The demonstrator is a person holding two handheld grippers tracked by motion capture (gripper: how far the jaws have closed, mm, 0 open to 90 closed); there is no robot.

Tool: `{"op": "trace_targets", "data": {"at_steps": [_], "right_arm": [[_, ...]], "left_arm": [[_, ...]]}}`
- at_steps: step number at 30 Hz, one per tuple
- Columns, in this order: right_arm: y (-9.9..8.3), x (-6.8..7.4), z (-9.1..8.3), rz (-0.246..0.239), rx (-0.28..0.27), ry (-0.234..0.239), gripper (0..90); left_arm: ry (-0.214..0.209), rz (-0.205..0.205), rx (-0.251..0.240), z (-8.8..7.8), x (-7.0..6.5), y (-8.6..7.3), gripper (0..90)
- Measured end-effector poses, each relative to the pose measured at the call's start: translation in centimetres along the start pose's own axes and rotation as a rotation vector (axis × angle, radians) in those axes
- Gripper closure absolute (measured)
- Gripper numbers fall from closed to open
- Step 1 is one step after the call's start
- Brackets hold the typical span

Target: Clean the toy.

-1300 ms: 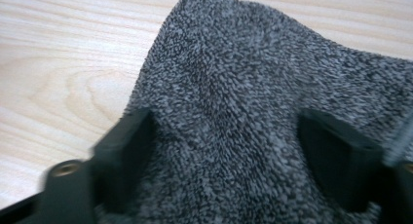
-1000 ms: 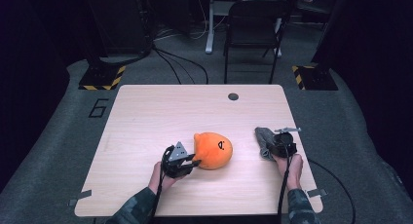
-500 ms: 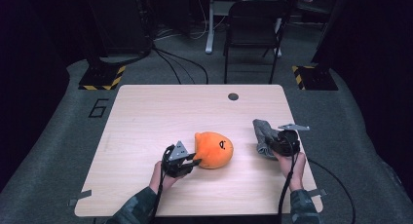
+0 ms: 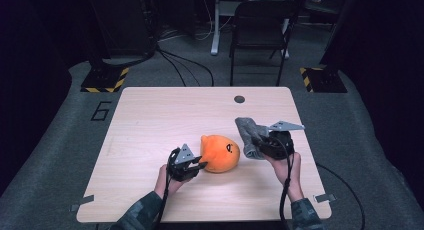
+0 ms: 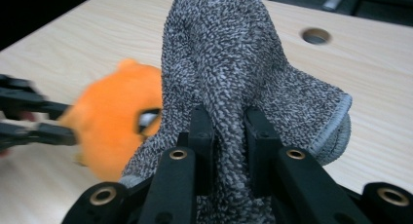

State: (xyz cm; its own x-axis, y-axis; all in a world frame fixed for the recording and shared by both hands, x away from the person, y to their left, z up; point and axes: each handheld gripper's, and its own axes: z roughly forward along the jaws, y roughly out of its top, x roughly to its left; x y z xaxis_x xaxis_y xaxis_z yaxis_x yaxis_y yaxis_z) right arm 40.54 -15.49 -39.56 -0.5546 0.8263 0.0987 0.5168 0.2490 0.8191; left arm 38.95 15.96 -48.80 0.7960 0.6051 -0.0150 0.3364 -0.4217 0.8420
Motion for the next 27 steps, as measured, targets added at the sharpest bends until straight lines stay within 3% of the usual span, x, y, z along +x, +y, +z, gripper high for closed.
{"op": "trace_targets", "data": {"at_steps": [5, 8, 17, 20, 22, 27], "right_arm": [[1.3, 3.5, 0.2, -0.058, -0.003, 0.062, 76.5], [1.4, 4.7, 1.0, -0.088, 0.009, 0.082, 76.4], [1.3, 6.8, 3.1, -0.107, 0.045, 0.121, 76.3], [1.3, 8.3, 4.2, -0.126, 0.044, 0.145, 76.3], [1.1, 9.1, 5.1, -0.145, 0.062, 0.143, 76.2], [0.4, 9.6, 6.7, -0.163, 0.098, 0.118, 76.4]], "left_arm": [[0.009, 0.007, -0.003, 0.0, -0.2, 0.1, 73.0], [0.008, 0.009, -0.005, -0.1, -0.3, 0.2, 73.5], [0.020, 0.016, -0.015, -0.1, -0.6, 0.3, 74.2], [0.011, 0.025, -0.022, 0.0, -1.1, 0.4, 75.4], [0.014, 0.039, -0.029, -0.1, -1.3, 0.5, 76.6], [0.006, 0.044, -0.022, 0.0, -1.4, 0.5, 78.0]]}}
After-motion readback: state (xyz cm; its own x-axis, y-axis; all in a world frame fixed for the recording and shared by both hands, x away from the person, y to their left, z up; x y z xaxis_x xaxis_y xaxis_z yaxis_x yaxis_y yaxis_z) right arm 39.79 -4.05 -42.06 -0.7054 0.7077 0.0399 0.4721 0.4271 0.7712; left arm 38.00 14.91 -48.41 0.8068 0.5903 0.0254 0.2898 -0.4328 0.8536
